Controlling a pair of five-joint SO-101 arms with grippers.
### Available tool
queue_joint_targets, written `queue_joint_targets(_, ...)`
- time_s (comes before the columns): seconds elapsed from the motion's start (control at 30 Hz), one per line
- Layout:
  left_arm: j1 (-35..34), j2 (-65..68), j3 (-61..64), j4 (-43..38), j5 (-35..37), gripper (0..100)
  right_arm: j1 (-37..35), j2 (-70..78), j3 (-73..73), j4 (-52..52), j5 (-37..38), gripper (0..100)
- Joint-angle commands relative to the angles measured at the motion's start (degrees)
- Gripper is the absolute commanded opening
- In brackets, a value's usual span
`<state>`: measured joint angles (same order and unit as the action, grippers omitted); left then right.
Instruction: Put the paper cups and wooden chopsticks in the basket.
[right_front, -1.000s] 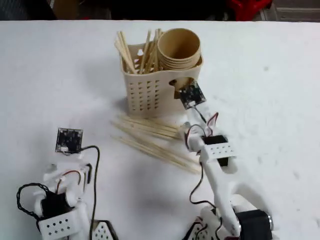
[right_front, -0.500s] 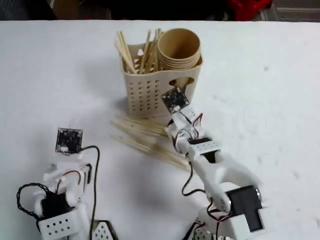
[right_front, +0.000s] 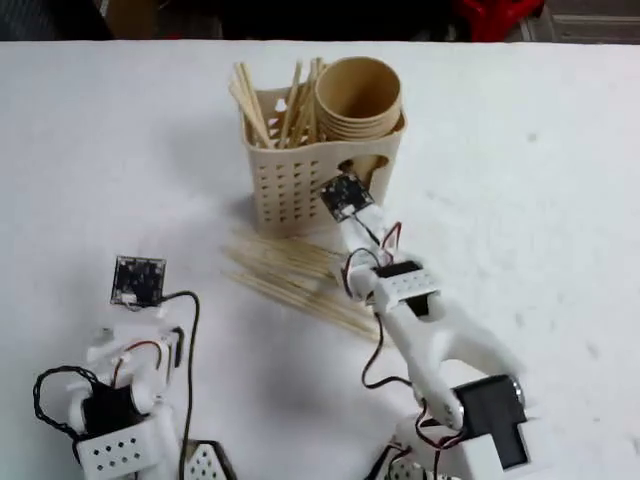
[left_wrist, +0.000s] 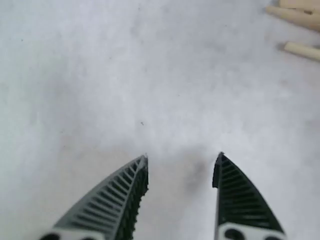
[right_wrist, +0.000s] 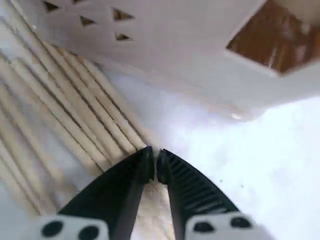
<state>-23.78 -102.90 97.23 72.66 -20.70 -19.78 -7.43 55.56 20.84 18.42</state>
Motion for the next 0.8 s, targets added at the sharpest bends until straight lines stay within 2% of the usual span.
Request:
queue_joint_targets(0.0,-0.31,-0.22,-0.18,0.09,-0.18,22,-1.36,-1.27,-0.53,3.12,1.14,2.6)
queue_joint_targets(0.17,-0.31,-0.22,-0.18,0.09,-0.18,22,-5.93,-1.36,-0.53,6.9,13.45,1.5)
queue_joint_targets(0.47,-0.31,-0.22,-0.18,0.09,-0.18,22,-7.34,-6.37,1.05,13.49,15.65,1.7)
queue_joint_targets(0.77,-0.31,-0.22,-0.18,0.09,-0.18,22,-11.56,-18.95,6.86,13.76,15.65,2.0)
